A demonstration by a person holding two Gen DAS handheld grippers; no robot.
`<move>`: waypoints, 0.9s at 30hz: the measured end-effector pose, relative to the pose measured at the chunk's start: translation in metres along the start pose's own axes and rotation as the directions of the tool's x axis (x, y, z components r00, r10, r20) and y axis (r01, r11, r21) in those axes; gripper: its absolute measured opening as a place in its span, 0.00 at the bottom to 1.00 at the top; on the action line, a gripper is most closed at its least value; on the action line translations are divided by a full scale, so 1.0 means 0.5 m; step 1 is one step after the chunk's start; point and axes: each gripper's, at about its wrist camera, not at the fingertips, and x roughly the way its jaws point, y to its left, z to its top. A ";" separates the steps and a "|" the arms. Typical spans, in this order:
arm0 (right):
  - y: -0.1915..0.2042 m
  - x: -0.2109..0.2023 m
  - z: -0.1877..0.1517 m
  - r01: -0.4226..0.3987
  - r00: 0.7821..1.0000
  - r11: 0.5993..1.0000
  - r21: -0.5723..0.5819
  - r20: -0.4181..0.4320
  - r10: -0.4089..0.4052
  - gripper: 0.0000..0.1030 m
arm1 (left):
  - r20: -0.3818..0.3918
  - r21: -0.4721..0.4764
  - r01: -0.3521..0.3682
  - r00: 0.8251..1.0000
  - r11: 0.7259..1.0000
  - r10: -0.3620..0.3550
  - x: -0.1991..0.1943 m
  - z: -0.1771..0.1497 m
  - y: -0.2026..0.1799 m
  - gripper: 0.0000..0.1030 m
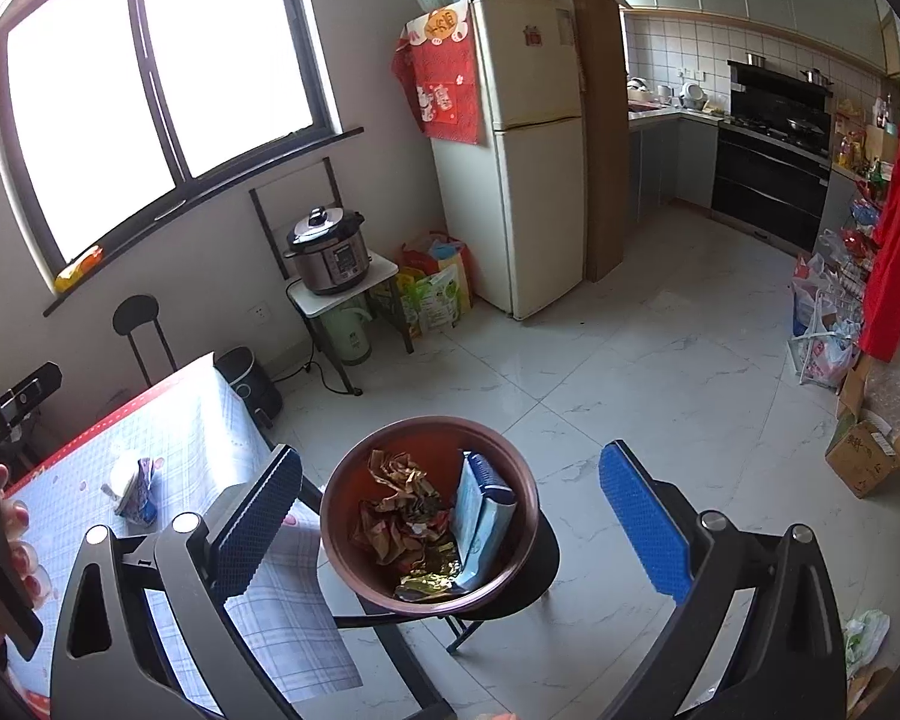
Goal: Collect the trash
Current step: 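Move both open tools back to the white slipper on the table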
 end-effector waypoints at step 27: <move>0.388 0.096 -0.062 -0.145 0.982 0.959 -0.243 -0.156 0.109 0.95 | -0.042 -0.211 -0.284 0.958 0.935 0.282 -0.181 -0.139 0.426 0.95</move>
